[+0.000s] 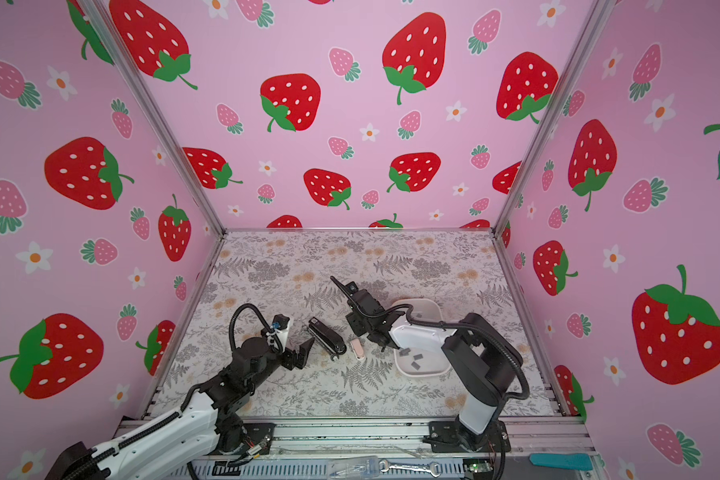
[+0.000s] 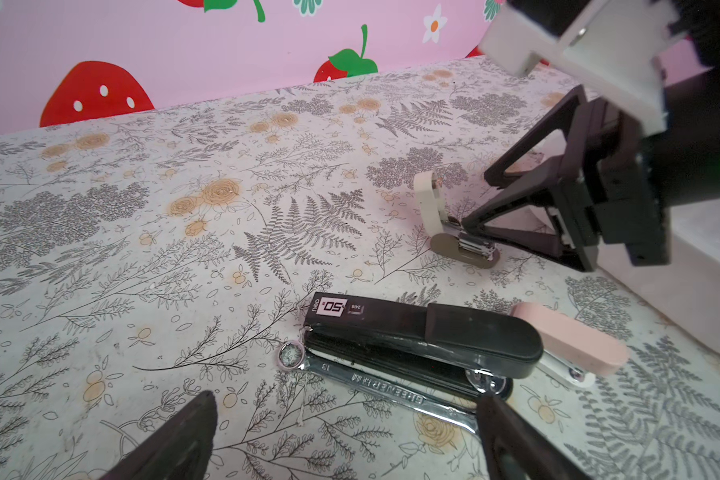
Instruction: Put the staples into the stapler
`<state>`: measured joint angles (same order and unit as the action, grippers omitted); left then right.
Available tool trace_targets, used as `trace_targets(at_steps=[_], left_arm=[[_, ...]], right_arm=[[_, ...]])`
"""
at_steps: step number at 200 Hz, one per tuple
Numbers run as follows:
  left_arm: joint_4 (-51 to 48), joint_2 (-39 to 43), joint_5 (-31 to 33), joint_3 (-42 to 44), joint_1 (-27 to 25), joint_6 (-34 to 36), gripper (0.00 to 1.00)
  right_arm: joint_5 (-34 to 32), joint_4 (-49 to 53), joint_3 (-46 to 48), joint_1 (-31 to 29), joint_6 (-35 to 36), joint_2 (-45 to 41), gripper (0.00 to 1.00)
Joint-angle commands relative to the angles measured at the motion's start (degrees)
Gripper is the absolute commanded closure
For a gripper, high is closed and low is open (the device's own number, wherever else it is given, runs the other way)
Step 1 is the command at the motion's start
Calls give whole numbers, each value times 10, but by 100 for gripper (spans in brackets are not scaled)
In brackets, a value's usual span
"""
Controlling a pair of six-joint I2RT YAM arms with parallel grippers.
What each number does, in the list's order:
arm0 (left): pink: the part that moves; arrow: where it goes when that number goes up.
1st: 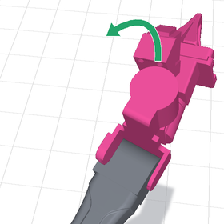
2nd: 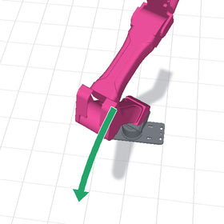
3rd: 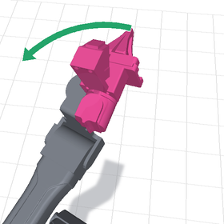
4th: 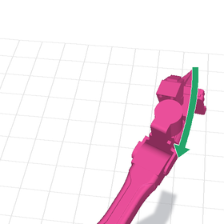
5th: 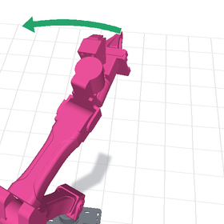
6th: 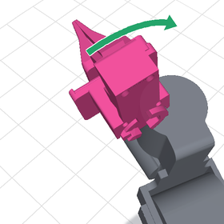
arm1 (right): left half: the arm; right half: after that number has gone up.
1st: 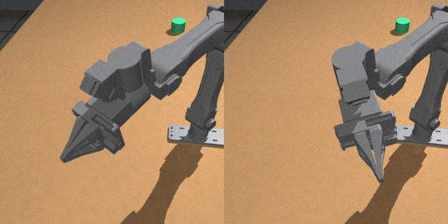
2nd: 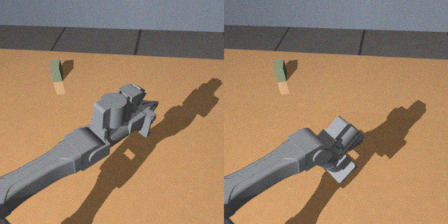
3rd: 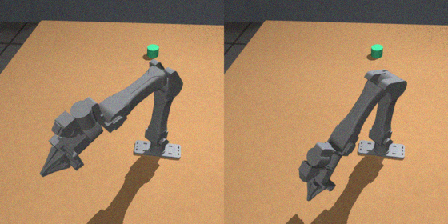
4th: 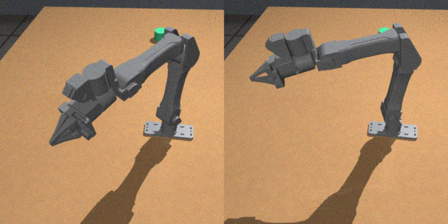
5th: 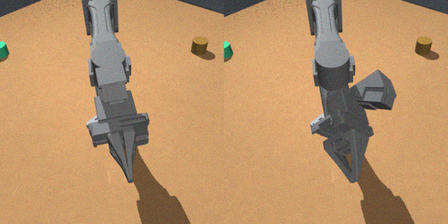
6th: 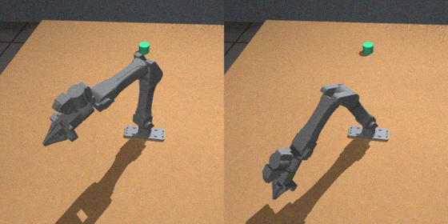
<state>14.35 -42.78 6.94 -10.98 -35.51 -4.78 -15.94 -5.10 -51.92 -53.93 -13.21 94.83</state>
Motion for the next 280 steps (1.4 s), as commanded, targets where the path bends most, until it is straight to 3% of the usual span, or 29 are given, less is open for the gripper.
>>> trace_targets(at_steps=[1, 54, 100, 125, 152, 182, 201, 237, 280], left_arm=[[-51, 20, -61, -61, 0, 8, 6], [-119, 59, -144, -136, -37, 57, 12], [-146, -24, -106, -200, -111, 190, 14], [-178, -83, -144, -233, -116, 285, 18], [-223, -148, -144, -271, -134, 374, 20], [-259, -192, -242, -282, -139, 482, 26], [-275, -221, -272, -292, -153, 537, 29], [-334, -302, -236, -348, -174, 587, 38], [-355, -393, -218, -415, -181, 627, 37]], right_arm=[[-5, -37, 41, 1, 0, -66, 32], [-39, -103, 158, 26, 26, -229, 23], [-38, -228, 285, 77, 77, -355, 20], [-45, -279, 341, 100, 92, -393, 18], [-56, -298, 372, 113, 87, -412, 19], [-95, -342, 396, 114, 91, -395, 19], [-110, -360, 403, 114, 89, -387, 19], [-90, -408, 436, 114, 95, -401, 18], [-99, -425, 437, 114, 95, -387, 18]])
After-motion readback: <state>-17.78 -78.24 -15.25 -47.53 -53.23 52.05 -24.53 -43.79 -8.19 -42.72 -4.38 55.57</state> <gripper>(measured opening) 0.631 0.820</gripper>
